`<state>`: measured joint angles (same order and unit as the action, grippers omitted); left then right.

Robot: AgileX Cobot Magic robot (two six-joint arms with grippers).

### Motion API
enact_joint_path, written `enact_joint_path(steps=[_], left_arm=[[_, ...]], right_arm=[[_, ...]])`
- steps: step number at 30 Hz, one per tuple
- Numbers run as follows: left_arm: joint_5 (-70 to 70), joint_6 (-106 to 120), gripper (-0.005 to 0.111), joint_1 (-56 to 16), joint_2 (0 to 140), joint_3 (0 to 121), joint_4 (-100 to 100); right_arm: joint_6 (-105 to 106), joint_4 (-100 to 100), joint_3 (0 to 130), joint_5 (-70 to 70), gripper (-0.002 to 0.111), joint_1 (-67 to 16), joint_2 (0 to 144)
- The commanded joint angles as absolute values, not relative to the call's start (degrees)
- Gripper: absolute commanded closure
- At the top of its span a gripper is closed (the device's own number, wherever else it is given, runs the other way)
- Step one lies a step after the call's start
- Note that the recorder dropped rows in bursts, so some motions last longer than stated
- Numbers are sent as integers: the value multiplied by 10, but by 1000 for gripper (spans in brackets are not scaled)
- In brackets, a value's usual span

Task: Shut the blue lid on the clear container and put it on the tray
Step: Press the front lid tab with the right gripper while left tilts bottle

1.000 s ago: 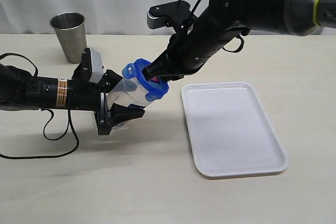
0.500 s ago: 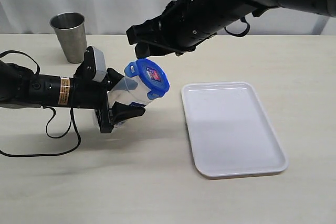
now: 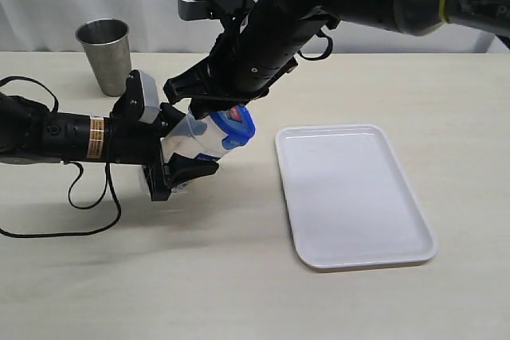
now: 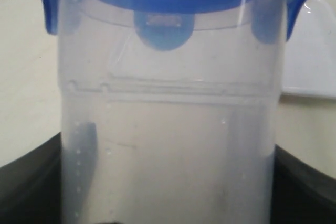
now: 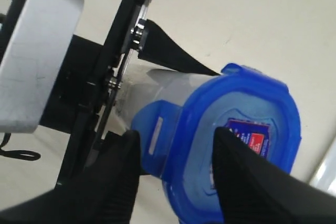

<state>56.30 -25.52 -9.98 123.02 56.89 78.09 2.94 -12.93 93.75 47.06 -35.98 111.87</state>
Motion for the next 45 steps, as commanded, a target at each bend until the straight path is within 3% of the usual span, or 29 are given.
enact_joint_path(steps=[1, 9, 36, 40, 45], left_arm=[[538, -256, 107, -100, 1233, 567, 784], [554, -256, 107, -100, 1233, 567, 784], [566, -240, 107, -100, 1233, 567, 786], [566, -238, 107, -100, 1233, 567, 781], [596, -239, 107, -100, 1233, 567, 767]], right_arm=[[6, -100, 939, 477, 66, -372, 1133], [0, -23, 939, 479, 80, -402, 1150], [18, 45, 939, 493, 80, -415, 1156], [46, 8, 939, 458, 75, -415, 1113], [52, 4, 939, 448, 58, -414, 1042]])
